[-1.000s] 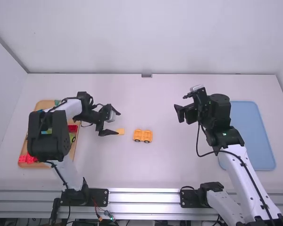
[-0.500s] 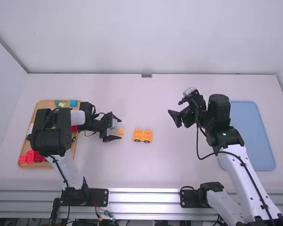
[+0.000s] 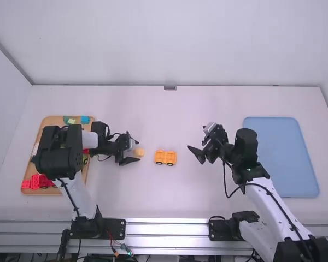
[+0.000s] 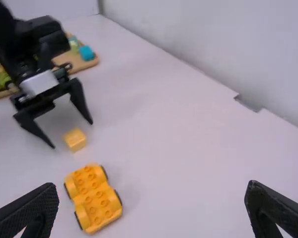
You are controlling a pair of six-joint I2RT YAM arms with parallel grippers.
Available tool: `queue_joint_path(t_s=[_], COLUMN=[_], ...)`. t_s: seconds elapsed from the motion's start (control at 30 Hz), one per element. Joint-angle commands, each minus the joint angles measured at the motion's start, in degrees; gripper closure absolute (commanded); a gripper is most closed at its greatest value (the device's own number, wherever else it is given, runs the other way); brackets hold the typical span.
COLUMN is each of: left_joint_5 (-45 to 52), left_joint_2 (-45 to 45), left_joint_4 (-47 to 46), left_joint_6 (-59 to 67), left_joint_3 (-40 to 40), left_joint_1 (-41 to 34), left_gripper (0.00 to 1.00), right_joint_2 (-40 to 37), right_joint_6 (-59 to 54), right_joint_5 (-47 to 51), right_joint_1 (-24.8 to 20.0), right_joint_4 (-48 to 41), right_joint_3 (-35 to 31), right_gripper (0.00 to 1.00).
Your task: Assemble lego blocks to make yellow taxi
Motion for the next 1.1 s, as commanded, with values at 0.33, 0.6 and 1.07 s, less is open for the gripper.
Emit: queue_joint_path(t_s=[0.33,0.6,1.07], left_joint_5=[1.5,0.9,1.3], left_joint_2=[0.8,0.8,2.5], left_joint_4=[3.7,4.8,5.4], left_joint_6=[-4.5,-4.9,-4.8], left_joint_3=[-2.2,-2.5,-2.5], left_joint_1=[-0.1,-0.5,-0.5], left_gripper=[0.31,0.32,0.33], right_joint_2=[16.0,31.8,37.2], right_joint_6=[-23.1,-22.9,-22.9], right_joint_5=[-21.5,-28.9,-23.4], right_joint_1=[0.1,0.3,6.4], right_joint_4=[12.6,30.1,32.9], right_joint_3=[-8.2,-8.3,-6.0], right_gripper=[0.0,0.01,0.01])
